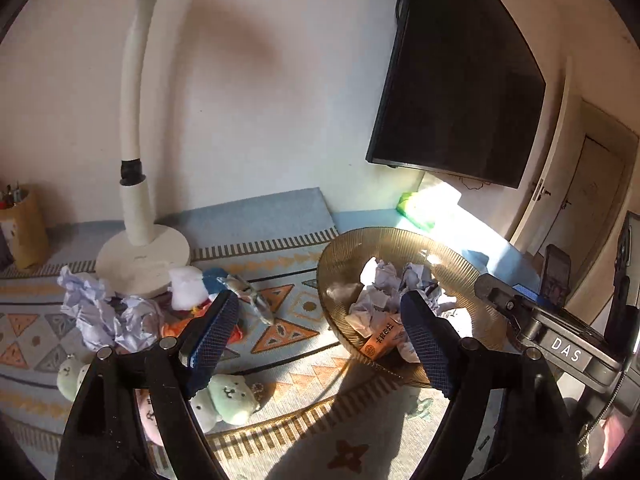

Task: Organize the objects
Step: 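Move both grippers back over the chains of plush balls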

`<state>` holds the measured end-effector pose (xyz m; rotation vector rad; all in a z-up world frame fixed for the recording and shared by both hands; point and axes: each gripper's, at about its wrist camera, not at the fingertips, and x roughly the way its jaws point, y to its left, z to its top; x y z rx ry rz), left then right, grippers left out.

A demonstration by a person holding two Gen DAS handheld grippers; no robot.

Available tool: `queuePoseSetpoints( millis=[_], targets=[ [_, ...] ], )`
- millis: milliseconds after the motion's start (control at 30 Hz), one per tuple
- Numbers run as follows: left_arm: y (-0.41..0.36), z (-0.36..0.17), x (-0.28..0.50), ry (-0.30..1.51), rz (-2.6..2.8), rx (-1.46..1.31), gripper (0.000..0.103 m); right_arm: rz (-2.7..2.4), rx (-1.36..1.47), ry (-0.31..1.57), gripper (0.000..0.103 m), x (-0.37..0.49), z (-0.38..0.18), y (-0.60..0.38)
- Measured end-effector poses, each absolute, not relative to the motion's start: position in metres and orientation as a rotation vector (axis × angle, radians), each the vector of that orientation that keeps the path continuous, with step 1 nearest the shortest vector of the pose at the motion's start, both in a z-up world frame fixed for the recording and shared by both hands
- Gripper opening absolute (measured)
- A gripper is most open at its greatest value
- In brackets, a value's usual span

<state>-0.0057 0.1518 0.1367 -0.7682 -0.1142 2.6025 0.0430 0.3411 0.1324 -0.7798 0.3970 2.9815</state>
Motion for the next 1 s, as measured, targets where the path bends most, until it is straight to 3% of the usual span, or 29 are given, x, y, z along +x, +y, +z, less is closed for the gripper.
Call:
queuePoseSetpoints(
  millis=[167,333,433,667,1000],
  targets=[
    [0.082,0.131,0.035,-0.111,2.849,-0.72,0.085,3.128,-0.908,0.305,0.091,0.048,0.095,0.268],
    [0.015,0.083,0.044,-0.155,3.021,-0.848,0.093,3.113,-1.106,0.184,0.091,0.036,0.035,0.225],
    [-0.009,0.052,0.041,-0.236,3.0,-0.933,0.093,3.113,-1.103,0.144,0.094,0.033,0.035,0.224],
    [-0.021,0.034,0.038,-0.329,2.943,-0.978,0.093,3.046,-1.237,0.318,0.095,0.019,0.023,0.243],
    [-0.015,0.035,0.04,-0.299,2.938,-0.977,0.094,3.054,-1.242,0.208,0.095,0.021,0.024,0.229]
  ],
)
